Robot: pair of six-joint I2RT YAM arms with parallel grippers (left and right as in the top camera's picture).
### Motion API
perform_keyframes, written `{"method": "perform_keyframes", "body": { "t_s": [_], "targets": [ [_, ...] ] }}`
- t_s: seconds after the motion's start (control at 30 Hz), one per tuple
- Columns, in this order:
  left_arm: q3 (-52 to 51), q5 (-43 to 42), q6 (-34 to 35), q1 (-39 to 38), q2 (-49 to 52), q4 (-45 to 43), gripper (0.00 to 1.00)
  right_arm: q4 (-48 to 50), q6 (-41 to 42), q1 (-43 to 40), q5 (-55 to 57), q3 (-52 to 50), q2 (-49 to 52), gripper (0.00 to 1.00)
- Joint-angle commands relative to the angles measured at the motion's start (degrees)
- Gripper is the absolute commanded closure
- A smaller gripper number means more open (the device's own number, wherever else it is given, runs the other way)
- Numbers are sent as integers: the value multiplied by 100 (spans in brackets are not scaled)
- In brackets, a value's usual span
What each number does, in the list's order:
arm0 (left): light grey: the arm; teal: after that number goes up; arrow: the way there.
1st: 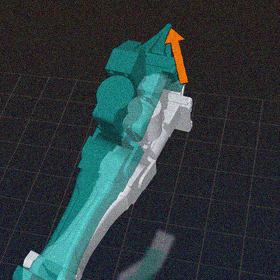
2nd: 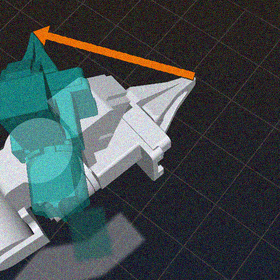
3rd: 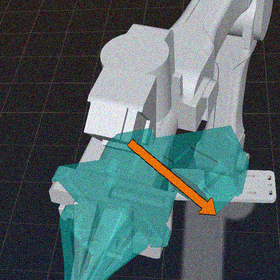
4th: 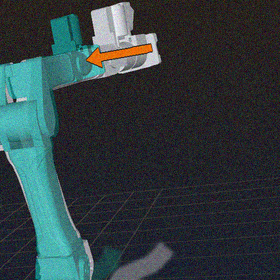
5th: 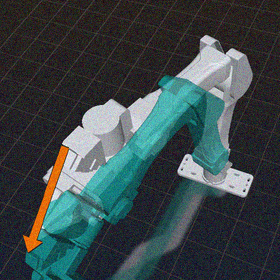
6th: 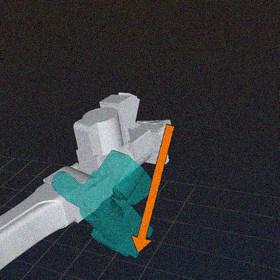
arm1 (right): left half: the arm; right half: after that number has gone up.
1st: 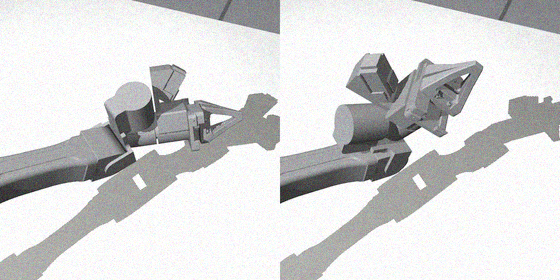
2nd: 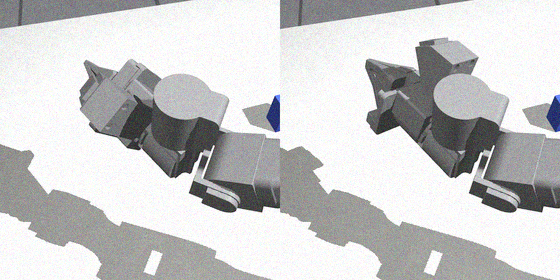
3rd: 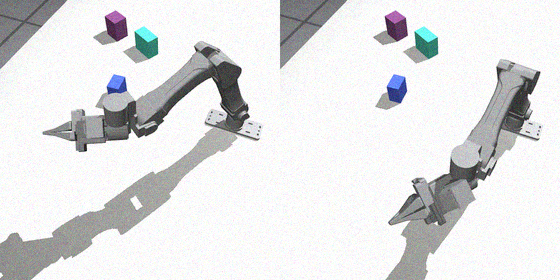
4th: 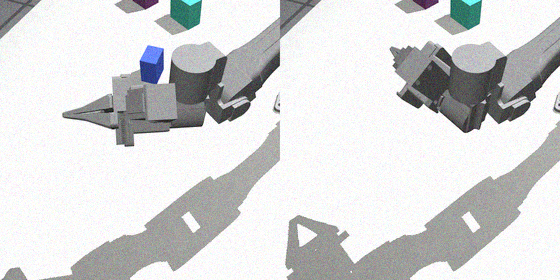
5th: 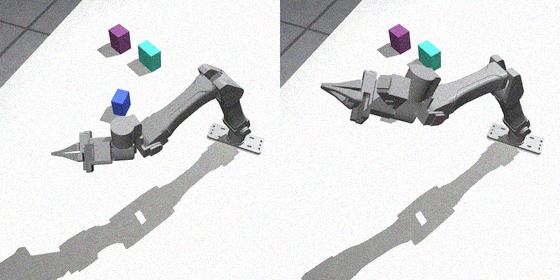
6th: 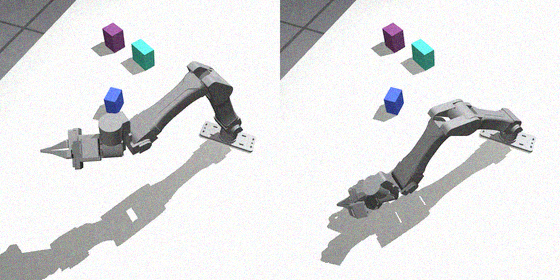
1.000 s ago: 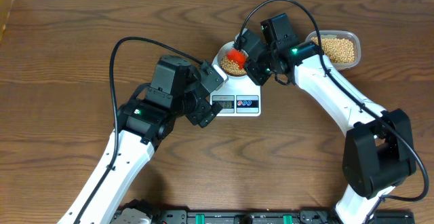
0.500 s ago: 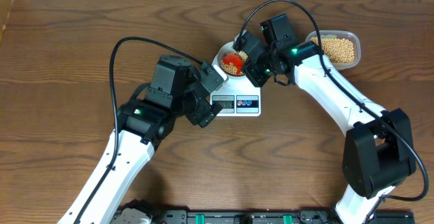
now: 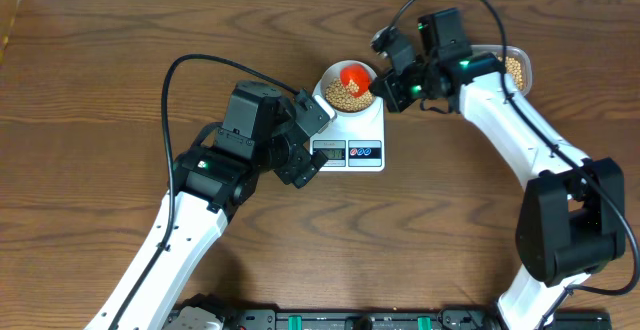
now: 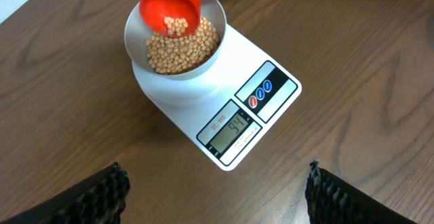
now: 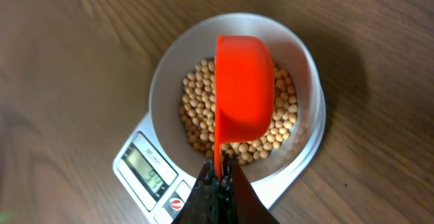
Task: Scoop item into bowl and weigh 50g on scale
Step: 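Tilt the scoop with the right gripper to pour soybeans into the bowl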
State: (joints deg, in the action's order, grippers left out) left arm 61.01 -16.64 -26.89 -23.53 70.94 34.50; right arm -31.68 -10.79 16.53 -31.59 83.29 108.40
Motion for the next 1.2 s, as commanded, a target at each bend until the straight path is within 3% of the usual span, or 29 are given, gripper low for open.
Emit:
{"method": "perform_keyframes", "body": {
  "t_s": [0.0,0.27,1.17],
  "targets": [
    [7,-70,-50,9,-20,0,14,122,258,-240,-1071,17,37,99],
    [7,-70,-50,9,-22,0,14,229,350,-358,-1552,17,37,99],
    [7,-70,-50,9,-22,0,14,234,304,-365,-1456,17,37,99]
  ]
}}
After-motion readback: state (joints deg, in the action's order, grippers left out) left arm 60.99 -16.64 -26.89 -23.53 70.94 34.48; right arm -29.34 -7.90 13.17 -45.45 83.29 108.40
